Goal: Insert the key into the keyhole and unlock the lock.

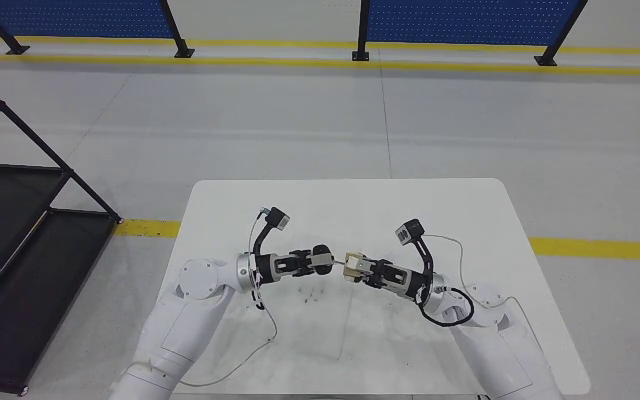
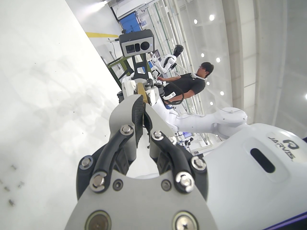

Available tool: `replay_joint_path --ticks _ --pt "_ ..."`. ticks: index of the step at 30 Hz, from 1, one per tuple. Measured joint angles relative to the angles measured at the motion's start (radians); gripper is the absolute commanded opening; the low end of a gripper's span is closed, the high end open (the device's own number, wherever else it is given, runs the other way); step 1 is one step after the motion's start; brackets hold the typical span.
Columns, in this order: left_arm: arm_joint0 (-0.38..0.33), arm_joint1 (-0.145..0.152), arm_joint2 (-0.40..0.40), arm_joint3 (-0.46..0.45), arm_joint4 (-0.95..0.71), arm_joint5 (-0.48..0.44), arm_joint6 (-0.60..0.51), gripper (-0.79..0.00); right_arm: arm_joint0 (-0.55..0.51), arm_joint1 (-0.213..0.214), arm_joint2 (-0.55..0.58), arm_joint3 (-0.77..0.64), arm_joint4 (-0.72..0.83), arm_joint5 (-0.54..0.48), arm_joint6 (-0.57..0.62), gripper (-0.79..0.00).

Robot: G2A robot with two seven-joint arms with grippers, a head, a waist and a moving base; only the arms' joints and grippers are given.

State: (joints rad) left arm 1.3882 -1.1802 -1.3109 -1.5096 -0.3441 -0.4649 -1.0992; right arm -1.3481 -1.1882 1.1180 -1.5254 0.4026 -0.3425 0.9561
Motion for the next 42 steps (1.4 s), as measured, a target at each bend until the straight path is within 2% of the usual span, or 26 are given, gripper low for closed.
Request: replay_joint_path --ticks 42 --pt "-0.016 0.027 0.043 0.006 -0.01 0.0 0.032 -0.785 0.009 0.009 -0.016 0.004 -0.001 -0.001 -0.011 -0.785"
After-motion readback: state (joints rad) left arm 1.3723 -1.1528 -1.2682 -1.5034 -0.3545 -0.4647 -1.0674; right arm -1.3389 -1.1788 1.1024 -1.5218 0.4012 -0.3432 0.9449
